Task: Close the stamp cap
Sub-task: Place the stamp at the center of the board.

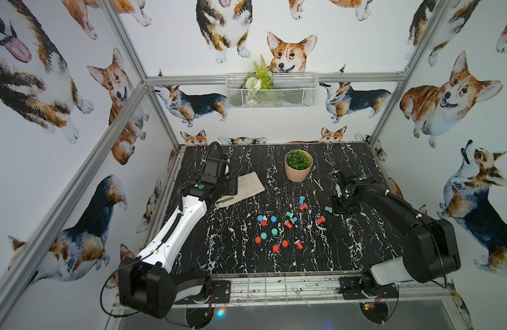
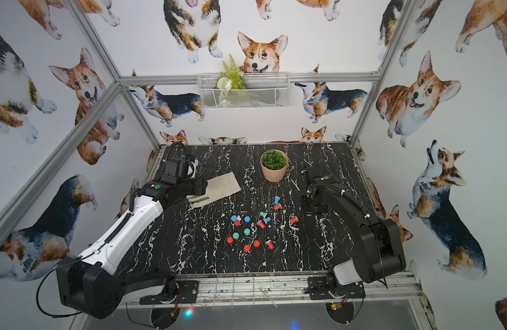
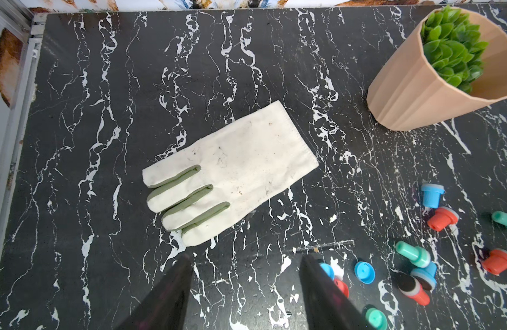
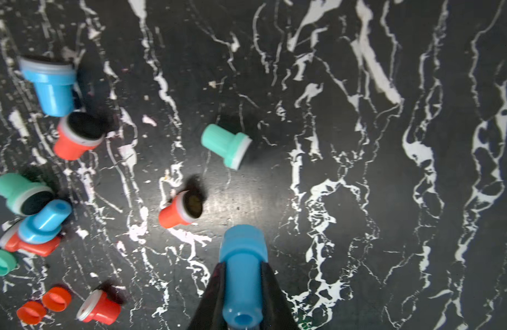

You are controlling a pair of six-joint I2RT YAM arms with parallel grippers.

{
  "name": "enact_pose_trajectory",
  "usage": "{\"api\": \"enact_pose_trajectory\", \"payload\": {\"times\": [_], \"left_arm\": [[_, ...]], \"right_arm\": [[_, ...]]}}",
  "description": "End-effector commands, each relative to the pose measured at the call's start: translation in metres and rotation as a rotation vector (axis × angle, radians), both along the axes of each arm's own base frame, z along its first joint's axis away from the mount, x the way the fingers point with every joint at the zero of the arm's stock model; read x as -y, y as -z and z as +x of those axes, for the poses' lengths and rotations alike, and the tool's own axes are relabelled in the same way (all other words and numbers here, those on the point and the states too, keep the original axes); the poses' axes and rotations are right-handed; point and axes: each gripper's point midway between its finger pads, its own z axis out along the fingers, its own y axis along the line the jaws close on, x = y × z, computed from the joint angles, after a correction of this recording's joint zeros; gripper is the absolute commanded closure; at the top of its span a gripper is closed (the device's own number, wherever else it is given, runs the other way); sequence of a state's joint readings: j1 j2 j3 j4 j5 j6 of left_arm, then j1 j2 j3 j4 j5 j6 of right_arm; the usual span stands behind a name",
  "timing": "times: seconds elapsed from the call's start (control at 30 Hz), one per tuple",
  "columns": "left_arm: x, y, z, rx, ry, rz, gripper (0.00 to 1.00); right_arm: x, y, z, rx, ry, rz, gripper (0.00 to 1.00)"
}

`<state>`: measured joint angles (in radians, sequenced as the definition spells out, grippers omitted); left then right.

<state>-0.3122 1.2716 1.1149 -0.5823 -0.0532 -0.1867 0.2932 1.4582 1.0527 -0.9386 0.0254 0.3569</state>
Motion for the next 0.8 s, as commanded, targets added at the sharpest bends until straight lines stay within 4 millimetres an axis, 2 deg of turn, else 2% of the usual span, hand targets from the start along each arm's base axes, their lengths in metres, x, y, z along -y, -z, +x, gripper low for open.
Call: {"api": "enact_pose_trajectory", "payload": {"times": [0.0, 0.17, 0.47, 0.77], "left_arm": [[0.001, -0.003, 0.003, 0.012, 0.007, -0.003, 0.36], [0.001, -0.001, 0.004, 0.003, 0.006, 0.000, 0.36], [0.002, -0.001, 0.004, 0.002, 0.009, -0.002, 0.36], [0.000, -0.003, 0.003, 0.009, 0.005, 0.004, 0.36]], "right_arm": [[0.020, 0.012, 0.006, -0.019, 0.010, -0.038, 1.00], [0.024, 0.028, 0.012, -0.037, 0.057, -0.022, 0.97], [0.023, 0.053, 0.011, -0.097, 0.089, -0.006, 0.87], [0.023, 0.063, 0.008, -0.130, 0.093, -0.007, 0.77]]}}
